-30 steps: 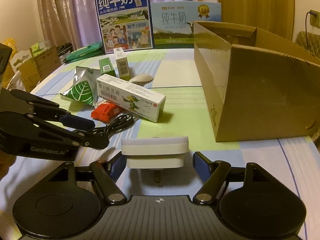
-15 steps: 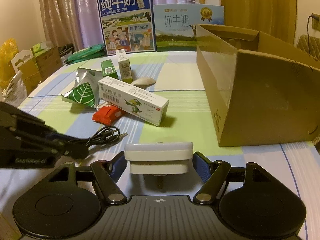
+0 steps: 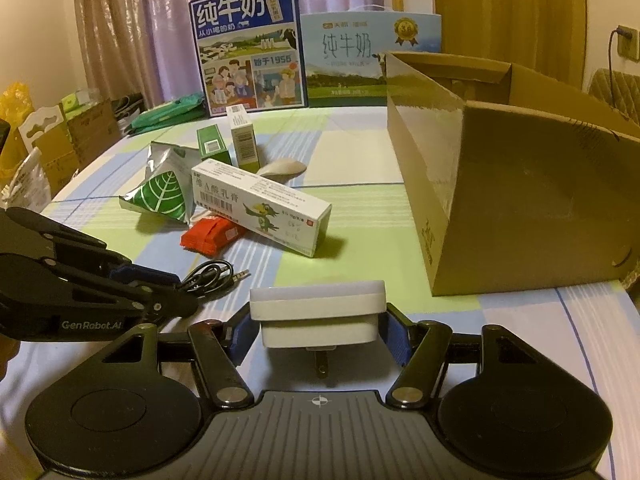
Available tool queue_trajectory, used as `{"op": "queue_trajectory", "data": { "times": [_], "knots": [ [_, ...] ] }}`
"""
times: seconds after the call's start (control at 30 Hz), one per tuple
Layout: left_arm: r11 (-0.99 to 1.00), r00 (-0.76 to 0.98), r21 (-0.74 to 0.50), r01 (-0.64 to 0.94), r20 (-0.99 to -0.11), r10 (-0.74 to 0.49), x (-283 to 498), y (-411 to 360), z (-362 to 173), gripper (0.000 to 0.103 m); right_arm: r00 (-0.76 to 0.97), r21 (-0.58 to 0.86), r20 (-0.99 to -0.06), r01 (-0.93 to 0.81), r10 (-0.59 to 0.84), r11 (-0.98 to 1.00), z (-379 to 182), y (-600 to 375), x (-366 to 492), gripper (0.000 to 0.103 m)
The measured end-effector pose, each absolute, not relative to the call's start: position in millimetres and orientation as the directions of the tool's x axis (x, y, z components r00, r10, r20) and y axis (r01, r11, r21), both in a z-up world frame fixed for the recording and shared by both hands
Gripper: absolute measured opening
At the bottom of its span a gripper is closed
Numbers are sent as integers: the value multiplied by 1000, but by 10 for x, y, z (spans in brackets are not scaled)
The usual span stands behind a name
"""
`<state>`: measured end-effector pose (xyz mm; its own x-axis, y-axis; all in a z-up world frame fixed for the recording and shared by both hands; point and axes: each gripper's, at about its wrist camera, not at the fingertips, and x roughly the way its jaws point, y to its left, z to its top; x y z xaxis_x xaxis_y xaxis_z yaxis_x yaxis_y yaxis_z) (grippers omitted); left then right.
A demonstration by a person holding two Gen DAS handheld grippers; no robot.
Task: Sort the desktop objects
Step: 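Carry both items to the cardboard box and open the left tool to drop the cable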
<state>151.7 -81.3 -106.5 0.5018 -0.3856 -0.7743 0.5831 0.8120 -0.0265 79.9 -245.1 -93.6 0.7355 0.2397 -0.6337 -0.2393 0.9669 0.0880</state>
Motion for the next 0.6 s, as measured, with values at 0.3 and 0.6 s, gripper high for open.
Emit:
{"op": "queue_trajectory", "data": {
  "times": [0.3,0.6],
  "knots": [
    [817,503,-49,574,-767,-399,1475,-769,-1015,9,739,79,-632,-239,234,968,-957,-2431,858,64],
    [819,510,-49,572,-761,-402,1417,-743,-939,9,741,32,-639,-242,205,970,-935,-2391,838,62]
  ]
}}
